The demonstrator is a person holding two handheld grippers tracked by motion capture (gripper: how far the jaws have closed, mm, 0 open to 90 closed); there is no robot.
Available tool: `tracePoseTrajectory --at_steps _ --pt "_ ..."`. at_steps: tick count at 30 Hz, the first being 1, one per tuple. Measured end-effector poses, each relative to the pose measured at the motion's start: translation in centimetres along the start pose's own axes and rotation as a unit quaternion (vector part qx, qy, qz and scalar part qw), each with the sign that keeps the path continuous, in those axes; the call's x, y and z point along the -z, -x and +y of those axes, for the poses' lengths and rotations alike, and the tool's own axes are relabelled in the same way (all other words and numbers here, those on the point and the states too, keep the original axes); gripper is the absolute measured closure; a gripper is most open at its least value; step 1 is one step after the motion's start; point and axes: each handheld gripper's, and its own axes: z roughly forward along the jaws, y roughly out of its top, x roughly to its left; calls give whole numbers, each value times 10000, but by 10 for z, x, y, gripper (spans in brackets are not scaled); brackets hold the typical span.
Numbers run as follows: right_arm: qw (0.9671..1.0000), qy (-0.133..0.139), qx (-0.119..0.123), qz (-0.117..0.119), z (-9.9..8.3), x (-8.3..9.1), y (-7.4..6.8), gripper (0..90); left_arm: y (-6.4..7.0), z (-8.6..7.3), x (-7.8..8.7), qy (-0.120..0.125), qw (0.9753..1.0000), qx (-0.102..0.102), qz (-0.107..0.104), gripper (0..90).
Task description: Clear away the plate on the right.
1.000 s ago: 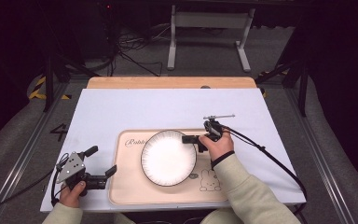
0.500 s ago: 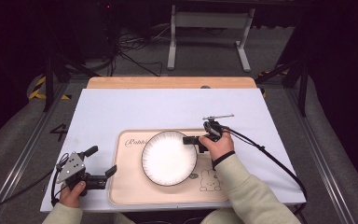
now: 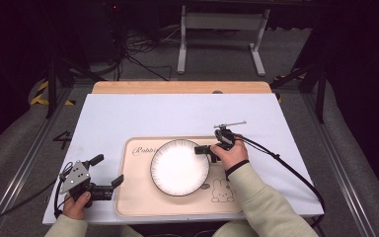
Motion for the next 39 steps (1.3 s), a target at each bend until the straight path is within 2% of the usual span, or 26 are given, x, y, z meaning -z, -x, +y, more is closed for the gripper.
tracePoseTrajectory --at_steps 28,39 --pt "9995 -296 -8 -127 -4 -7 7 734 0 0 0 2 10000 -3 -1 3" --pt "9996 -274 -31 -28 -4 -7 8 706 0 0 0 4 10000 -3 2 2"
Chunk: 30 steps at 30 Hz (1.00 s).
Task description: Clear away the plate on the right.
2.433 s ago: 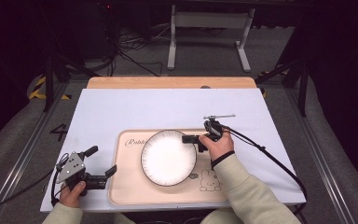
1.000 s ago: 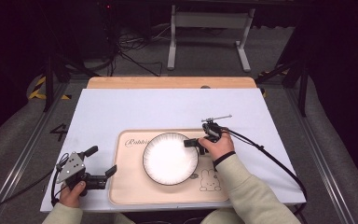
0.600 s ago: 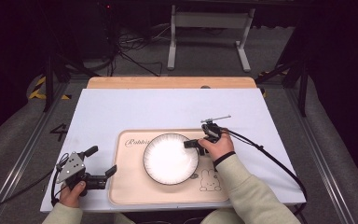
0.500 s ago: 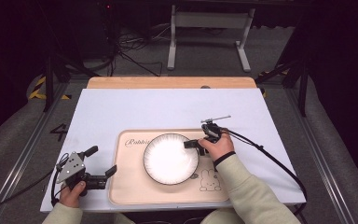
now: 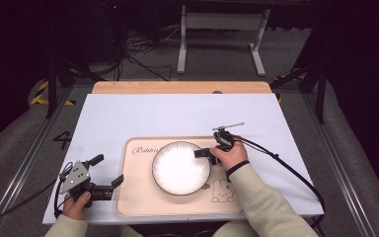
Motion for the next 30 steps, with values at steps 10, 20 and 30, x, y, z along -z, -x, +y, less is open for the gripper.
tracePoseTrajectory --at_steps 10,20,30 --pt "9970 435 627 -136 0 9 -2 597 0 0 0 2 10000 4 -8 2" --pt "9830 914 1559 -316 -1 19 -9 403 0 0 0 13 10000 17 -7 2" --pt "9693 1276 2075 -336 0 35 -16 329 0 0 0 21 10000 13 -11 2"
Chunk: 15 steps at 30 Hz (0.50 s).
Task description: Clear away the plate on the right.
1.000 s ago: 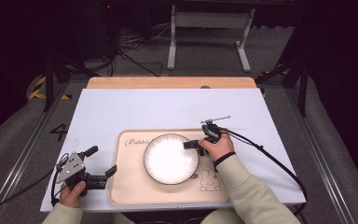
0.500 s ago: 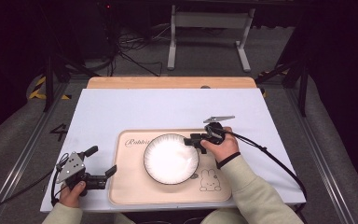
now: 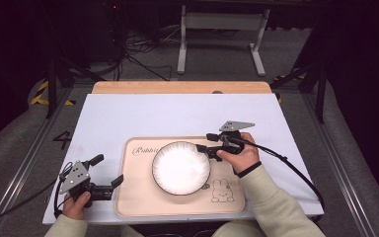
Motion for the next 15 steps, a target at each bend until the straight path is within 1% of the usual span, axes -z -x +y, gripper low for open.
tracePoseTrajectory --at_steps 3,6,10,12,15 --pt "10000 68 60 38 1 3 -1 325 0 0 0 -2 10000 -11 -2 2" --pt "9997 143 180 114 3 7 -3 325 -1 0 0 -2 10000 -18 4 2" --pt "9992 203 288 193 5 11 -4 350 -1 0 0 -7 10000 4 0 3" --pt "9986 279 413 188 5 12 -4 348 -1 0 0 -9 10000 17 -10 2" --pt "9981 308 494 206 6 16 -5 348 -1 0 0 1 10000 -16 1 3"
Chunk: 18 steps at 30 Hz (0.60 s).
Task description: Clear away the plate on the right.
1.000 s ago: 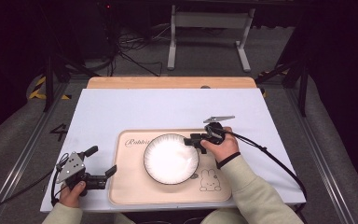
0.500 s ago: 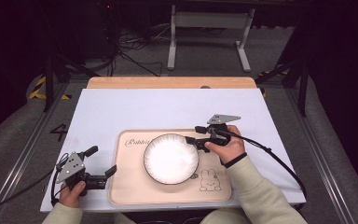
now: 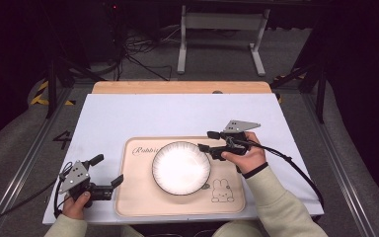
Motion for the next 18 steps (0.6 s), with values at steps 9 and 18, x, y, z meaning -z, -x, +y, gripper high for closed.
tracePoseTrajectory --at_steps 9,18 --pt "9989 275 378 -52 -1 11 -2 186 0 0 0 2 10000 10 -5 3" --pt "9972 550 508 -74 0 26 0 133 0 0 0 5 10000 -8 1 2"
